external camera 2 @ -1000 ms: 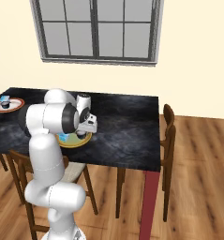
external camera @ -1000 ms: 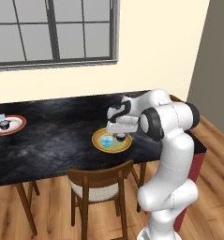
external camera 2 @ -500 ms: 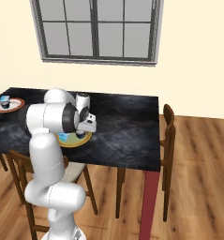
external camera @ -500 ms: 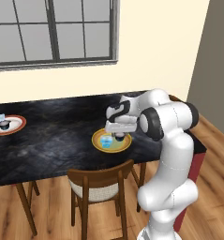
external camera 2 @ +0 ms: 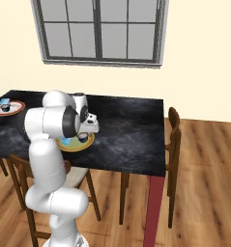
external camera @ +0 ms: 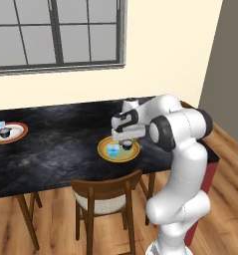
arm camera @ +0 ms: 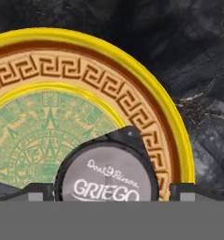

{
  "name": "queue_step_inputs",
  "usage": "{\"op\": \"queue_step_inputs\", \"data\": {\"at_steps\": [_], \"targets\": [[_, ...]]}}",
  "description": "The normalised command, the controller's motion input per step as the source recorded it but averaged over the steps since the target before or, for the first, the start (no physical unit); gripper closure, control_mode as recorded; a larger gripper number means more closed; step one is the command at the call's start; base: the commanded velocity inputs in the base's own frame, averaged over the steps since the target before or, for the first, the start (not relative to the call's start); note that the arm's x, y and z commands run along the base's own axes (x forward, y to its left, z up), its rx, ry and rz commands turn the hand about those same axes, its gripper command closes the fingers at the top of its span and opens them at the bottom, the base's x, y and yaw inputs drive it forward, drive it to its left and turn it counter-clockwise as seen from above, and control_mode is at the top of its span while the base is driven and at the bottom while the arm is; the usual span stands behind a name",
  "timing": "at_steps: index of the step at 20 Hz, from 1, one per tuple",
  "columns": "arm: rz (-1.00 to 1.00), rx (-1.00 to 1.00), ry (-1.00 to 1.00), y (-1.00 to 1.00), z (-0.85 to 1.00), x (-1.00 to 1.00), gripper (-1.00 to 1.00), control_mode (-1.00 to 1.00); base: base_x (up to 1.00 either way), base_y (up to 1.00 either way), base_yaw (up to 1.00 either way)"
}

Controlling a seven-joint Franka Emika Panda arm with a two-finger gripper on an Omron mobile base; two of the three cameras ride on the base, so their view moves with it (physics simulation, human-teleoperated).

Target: Place two yogurt containers on each plate.

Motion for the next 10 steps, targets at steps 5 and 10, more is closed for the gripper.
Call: {"op": "queue_step_inputs", "data": {"at_steps": [5,10], "targets": [[0.00,-0.02,0.00,-0.03,0.45,-0.11,-1.00,-1.00,0.00,0.00,0.00],[0.00,0.01,0.00,-0.04,0.56,-0.27,-1.00,-1.00,0.00,0.00,0.00]]}}
